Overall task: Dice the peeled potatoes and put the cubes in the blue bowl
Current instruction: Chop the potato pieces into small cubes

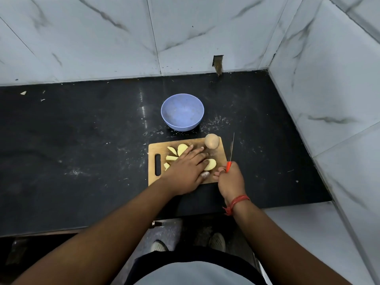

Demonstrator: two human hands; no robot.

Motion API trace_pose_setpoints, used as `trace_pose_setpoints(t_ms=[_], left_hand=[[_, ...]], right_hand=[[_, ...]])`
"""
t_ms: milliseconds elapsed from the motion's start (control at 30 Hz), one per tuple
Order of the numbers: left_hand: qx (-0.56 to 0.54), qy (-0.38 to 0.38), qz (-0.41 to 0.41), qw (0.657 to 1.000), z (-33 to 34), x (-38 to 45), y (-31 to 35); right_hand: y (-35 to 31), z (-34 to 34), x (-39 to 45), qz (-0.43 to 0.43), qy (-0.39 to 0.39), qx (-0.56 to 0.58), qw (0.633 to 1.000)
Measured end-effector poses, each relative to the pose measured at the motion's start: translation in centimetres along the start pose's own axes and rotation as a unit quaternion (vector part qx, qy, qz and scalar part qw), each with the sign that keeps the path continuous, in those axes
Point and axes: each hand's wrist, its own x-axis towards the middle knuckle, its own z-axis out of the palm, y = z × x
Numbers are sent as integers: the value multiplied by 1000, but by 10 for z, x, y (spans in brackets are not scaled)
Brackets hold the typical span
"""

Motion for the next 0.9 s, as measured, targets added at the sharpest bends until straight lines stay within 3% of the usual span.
trace_pose_setpoints(t_ms=[100, 200, 467, 600, 700, 833, 900], left_hand=[[34, 16, 16, 999, 8, -17, 13], [51, -3, 8, 999, 16, -26, 20], [56, -27, 21, 998, 20, -28, 18], [53, -38, 28, 997, 17, -26, 16], [61, -37, 39, 997, 16, -25, 15], [74, -41, 52, 995, 12, -22, 13], [68, -56, 50, 995, 11, -21, 13]], right_hand=[[-11, -11, 5, -128, 8, -180, 975], [-19, -13, 7, -181, -36, -262, 947], [-22, -13, 3, -168, -65, -260, 949], [-27, -21, -2, -175, -34, -277, 944], [-24, -30, -21, -103, -79, -302, 945], [-11, -33, -38, -95, -80, -475, 871], [-10, -31, -39, -94, -91, -492, 861]])
